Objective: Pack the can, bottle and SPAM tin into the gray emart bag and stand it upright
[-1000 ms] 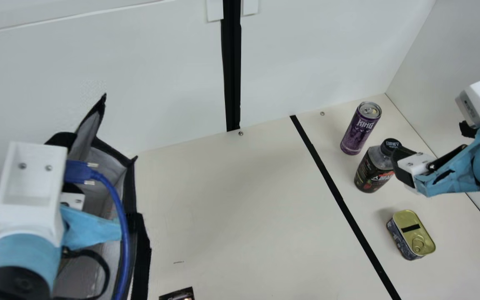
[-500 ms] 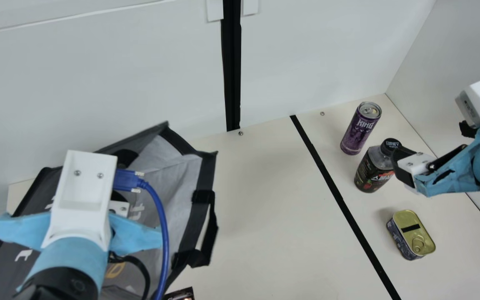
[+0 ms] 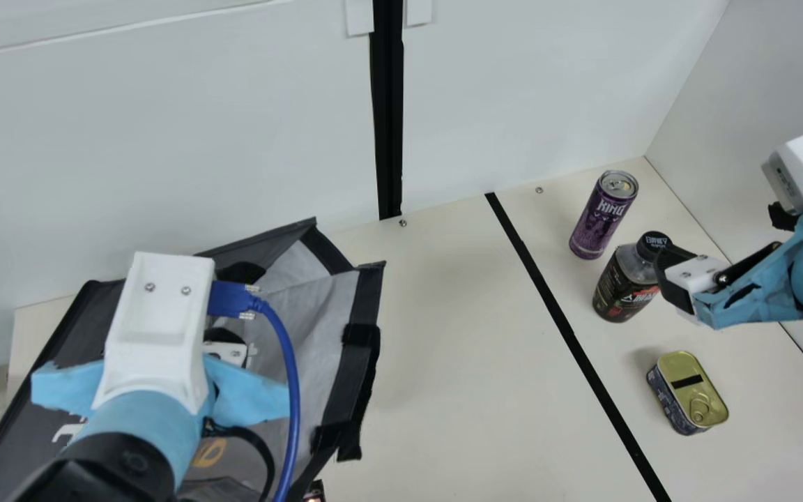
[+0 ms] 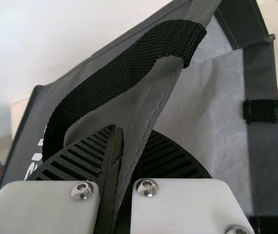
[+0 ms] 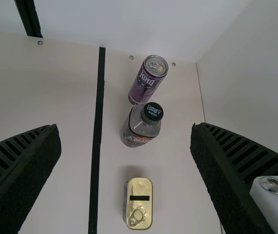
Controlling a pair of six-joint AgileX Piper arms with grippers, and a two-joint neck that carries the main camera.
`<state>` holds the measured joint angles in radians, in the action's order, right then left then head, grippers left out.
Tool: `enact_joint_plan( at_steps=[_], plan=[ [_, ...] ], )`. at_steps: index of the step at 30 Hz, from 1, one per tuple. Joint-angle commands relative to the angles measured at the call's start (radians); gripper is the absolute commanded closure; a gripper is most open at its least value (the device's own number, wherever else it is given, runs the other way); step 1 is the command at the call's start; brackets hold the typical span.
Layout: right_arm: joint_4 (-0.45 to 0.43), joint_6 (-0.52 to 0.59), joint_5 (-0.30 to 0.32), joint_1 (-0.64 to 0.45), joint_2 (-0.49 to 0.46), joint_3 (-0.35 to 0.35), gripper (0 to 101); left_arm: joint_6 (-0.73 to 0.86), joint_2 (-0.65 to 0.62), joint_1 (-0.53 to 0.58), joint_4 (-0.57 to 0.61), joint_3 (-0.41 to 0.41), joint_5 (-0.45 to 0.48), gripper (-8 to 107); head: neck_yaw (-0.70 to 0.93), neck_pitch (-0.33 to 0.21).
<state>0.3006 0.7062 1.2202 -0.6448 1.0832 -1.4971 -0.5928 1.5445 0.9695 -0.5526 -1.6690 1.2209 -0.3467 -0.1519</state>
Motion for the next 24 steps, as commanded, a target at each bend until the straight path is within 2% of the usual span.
enact_joint_plan(
  at_steps=[1,6,24],
  plan=[
    [0.000,0.000,0.000,0.000,0.000,0.000,6,0.013,-0.001,-0.009,0.057,-0.014,-0.001,107,-0.002,-0.023],
    [0.000,0.000,0.000,0.000,0.000,0.000,6,0.055,-0.008,-0.056,0.169,-0.026,-0.029,107,-0.002,-0.023],
    [0.000,0.000,0.000,0.000,0.000,0.000,6,0.229,-0.062,-0.256,0.487,0.082,-0.161,107,-0.002,-0.023]
  ],
)
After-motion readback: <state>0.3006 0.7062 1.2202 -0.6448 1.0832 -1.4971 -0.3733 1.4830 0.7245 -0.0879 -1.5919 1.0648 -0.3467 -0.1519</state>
